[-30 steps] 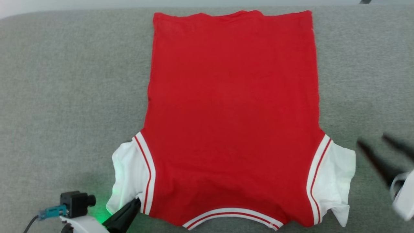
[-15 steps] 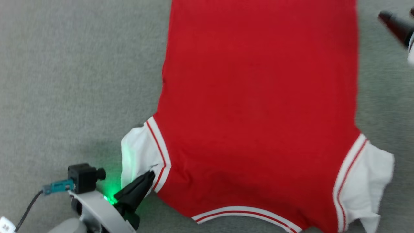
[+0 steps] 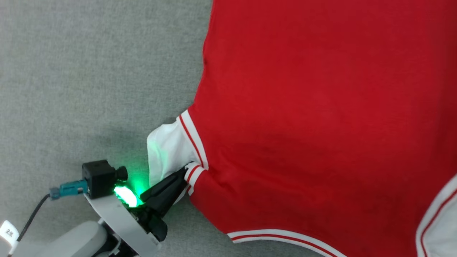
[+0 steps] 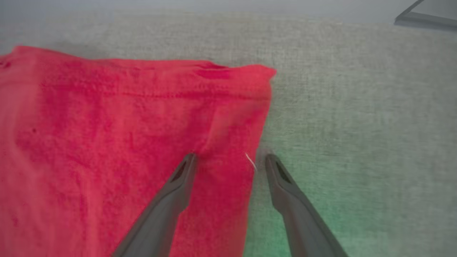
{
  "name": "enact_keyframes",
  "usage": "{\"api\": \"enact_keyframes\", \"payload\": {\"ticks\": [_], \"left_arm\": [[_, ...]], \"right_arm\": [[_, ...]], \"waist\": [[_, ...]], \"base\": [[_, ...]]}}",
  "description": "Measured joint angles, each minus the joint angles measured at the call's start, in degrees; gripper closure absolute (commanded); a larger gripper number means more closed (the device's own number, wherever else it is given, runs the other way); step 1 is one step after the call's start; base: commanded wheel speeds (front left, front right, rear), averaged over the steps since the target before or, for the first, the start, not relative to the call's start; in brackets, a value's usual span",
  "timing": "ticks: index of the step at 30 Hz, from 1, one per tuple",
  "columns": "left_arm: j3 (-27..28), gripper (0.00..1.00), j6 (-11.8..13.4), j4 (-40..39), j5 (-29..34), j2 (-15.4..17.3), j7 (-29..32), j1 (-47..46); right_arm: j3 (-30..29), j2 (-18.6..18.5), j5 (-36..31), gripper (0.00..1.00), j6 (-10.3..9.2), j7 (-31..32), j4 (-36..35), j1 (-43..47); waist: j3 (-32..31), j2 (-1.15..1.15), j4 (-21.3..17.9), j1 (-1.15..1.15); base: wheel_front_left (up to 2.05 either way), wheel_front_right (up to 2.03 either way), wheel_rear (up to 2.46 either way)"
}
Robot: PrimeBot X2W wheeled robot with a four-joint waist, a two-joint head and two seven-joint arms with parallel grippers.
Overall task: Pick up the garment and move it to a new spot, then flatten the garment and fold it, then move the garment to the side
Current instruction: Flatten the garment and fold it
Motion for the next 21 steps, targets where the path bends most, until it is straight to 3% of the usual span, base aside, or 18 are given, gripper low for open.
{"api": "enact_keyframes", "payload": {"ticks": [8, 9, 10, 11, 12, 21], "left_arm": [[-1.5, 1.0, -0.3, -0.8, -0.6, 0.1, -1.0, -1.7], [-1.7, 1.0, -0.3, -0.8, -0.7, 0.2, -1.2, -1.9], [-1.8, 1.0, -0.3, -0.8, -0.8, 0.2, -1.3, -2.1], [-1.9, 1.0, -0.3, -0.8, -0.9, 0.3, -1.3, -2.1], [-2.0, 1.0, -0.3, -0.8, -0.9, 0.4, -1.4, -2.3], [-2.0, 1.0, -0.3, 0.4, -2.0, -0.1, -1.4, -2.3]], "right_arm": [[1.3, -0.6, -2.4, 0.01, -0.03, 0.7, 3.4, -4.2], [1.3, -0.6, -2.5, 0.5, -0.03, 1.1, 3.6, -4.5], [1.4, -0.6, -2.5, 0.74, -0.03, 1.1, 3.8, -4.7], [1.5, -0.6, -2.5, 0.83, -0.03, 1.1, 3.8, -4.8], [1.6, -0.6, -2.5, 1.0, -0.03, 0.9, 3.8, -4.8], [1.0, 0.0, 0.6, 1.0, -0.02, -4.1, 4.5, -2.4]], "waist": [[3.2, 0.0, 1.7, 0.0], [3.3, 0.0, 1.7, 0.0], [3.4, 0.0, 1.7, 0.0], [3.4, 0.0, 1.7, 0.0], [3.5, 0.0, 1.7, 0.0], [1.3, 0.0, 1.1, 0.0]], "base": [[0.0, 0.0, 0.0], [0.0, 0.0, 0.0], [0.0, 0.0, 0.0], [0.0, 0.0, 0.0], [0.0, 0.0, 0.0], [0.0, 0.0, 0.0]]}}
